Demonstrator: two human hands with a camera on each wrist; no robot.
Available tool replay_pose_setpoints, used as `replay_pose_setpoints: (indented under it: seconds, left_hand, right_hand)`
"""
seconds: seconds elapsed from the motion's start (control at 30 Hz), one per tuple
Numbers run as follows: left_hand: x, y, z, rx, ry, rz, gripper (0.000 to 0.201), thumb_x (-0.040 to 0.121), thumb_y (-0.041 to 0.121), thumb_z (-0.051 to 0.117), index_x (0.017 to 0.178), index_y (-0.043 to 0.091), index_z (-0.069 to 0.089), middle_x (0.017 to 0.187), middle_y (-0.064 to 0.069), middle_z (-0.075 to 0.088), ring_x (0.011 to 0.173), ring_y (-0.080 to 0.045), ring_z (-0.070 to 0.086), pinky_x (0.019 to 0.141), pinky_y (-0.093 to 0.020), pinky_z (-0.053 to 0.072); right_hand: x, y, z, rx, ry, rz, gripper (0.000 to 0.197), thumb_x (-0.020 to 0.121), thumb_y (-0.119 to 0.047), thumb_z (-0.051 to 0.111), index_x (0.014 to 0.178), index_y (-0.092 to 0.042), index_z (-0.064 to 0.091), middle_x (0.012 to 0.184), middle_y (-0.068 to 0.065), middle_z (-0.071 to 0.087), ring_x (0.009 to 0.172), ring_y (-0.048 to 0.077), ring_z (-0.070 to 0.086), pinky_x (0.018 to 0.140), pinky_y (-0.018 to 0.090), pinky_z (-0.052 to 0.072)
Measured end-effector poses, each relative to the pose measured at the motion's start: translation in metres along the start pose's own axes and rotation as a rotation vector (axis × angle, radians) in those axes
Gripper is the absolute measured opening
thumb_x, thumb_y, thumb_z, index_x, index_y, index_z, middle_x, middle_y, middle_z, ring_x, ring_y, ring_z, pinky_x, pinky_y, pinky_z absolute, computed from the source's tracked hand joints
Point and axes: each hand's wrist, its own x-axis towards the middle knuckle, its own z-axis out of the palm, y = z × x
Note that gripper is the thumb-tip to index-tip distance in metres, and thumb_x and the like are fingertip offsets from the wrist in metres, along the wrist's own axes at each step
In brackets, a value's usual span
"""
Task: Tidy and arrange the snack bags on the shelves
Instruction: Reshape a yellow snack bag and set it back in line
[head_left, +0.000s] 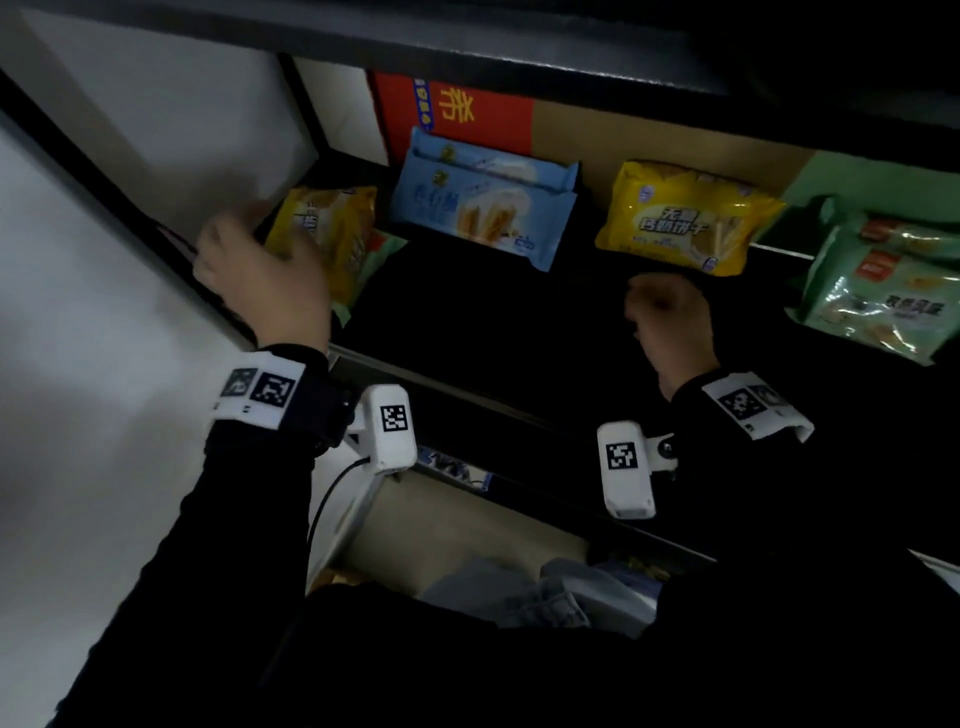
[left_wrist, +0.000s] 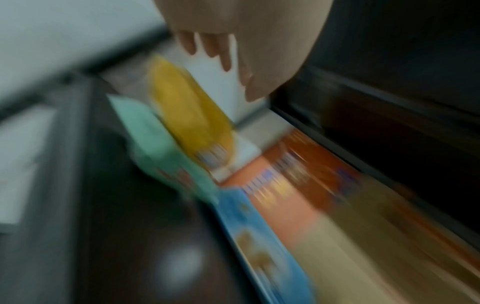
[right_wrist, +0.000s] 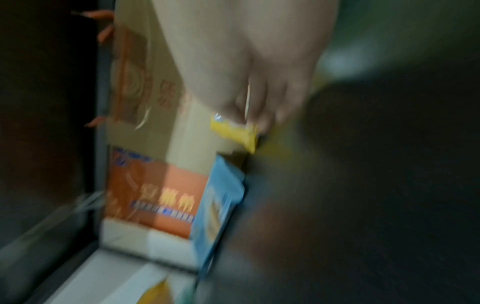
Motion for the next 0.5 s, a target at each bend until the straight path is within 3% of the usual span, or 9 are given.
replay_pose_setpoints:
  seconds: [0.07, 0.1, 0.17, 0.23, 0.33, 0.4, 0.5]
  left_hand:
    - [-0.02, 0.021, 0.008, 0.003, -0.039, 0.172, 0.038, 0.087, 0.019, 0.054, 0.12, 0.0, 0.054, 0.13, -0.02, 0.051, 0.124, -0.035, 0.043, 0.101, -0.03, 0.023]
    - [-0.031, 0.03, 0.015, -0.041, -0.088, 0.26, 0.035, 0.086, 0.016, 0.055, 0.117, 0.0, 0.058, 0.125, -0.02, 0.055, 0.121, -0.034, 0.046, 0.101, -0.031, 0.025]
    - [-0.054, 0.047, 0.035, -0.182, -0.278, 0.369, 0.027, 0.086, 0.012, 0.058, 0.111, 0.001, 0.063, 0.117, -0.019, 0.062, 0.115, -0.033, 0.054, 0.104, -0.037, 0.035]
    - [-0.078, 0.055, 0.057, -0.257, -0.571, 0.309, 0.023, 0.089, 0.012, 0.059, 0.111, 0.006, 0.064, 0.118, -0.014, 0.064, 0.114, -0.029, 0.057, 0.103, -0.039, 0.041]
    - [-0.117, 0.062, 0.088, -0.299, -0.973, 0.121, 0.018, 0.091, 0.017, 0.06, 0.109, 0.018, 0.062, 0.114, -0.001, 0.064, 0.113, -0.02, 0.058, 0.094, -0.025, 0.042]
    - [-0.136, 0.061, 0.098, -0.35, -1.092, 0.042, 0.013, 0.091, 0.016, 0.062, 0.101, 0.024, 0.059, 0.107, 0.003, 0.061, 0.111, -0.017, 0.058, 0.089, -0.022, 0.041]
    - [-0.146, 0.061, 0.103, -0.349, -1.101, 0.064, 0.015, 0.09, 0.017, 0.063, 0.101, 0.026, 0.059, 0.106, 0.007, 0.058, 0.104, -0.008, 0.053, 0.084, -0.017, 0.038]
  right_hand:
    - [0.012, -0.003, -0.011, 0.002, 0.297, -0.034, 0.015, 0.086, -0.004, 0.051, 0.101, -0.007, 0.053, 0.102, 0.015, 0.055, 0.093, 0.021, 0.051, 0.075, 0.026, 0.038]
    - [0.02, -0.004, -0.016, -0.003, 0.444, -0.047, 0.017, 0.086, -0.006, 0.053, 0.103, -0.005, 0.051, 0.109, 0.017, 0.054, 0.098, 0.023, 0.051, 0.077, 0.025, 0.035]
    - [0.038, -0.005, -0.026, -0.054, 0.628, -0.038, 0.041, 0.086, -0.02, 0.063, 0.119, 0.0, 0.049, 0.124, 0.021, 0.052, 0.116, 0.028, 0.05, 0.09, 0.027, 0.032]
    - [0.058, -0.003, -0.031, -0.059, 0.506, 0.015, 0.067, 0.081, -0.03, 0.071, 0.133, -0.002, 0.039, 0.132, 0.017, 0.049, 0.122, 0.027, 0.049, 0.095, 0.027, 0.036]
    - [0.081, 0.004, -0.041, 0.091, 0.23, 0.126, 0.084, 0.075, -0.027, 0.08, 0.138, -0.006, 0.029, 0.128, 0.011, 0.051, 0.12, 0.026, 0.052, 0.089, 0.029, 0.04]
    - [0.089, 0.006, -0.046, 0.042, 0.153, 0.143, 0.068, 0.073, -0.03, 0.081, 0.126, -0.008, 0.044, 0.114, 0.008, 0.058, 0.11, 0.026, 0.059, 0.09, 0.033, 0.045]
    - [0.09, 0.008, -0.051, 0.036, 0.049, 0.155, 0.048, 0.072, -0.039, 0.081, 0.11, -0.012, 0.067, 0.107, 0.006, 0.068, 0.092, 0.018, 0.062, 0.083, 0.029, 0.047]
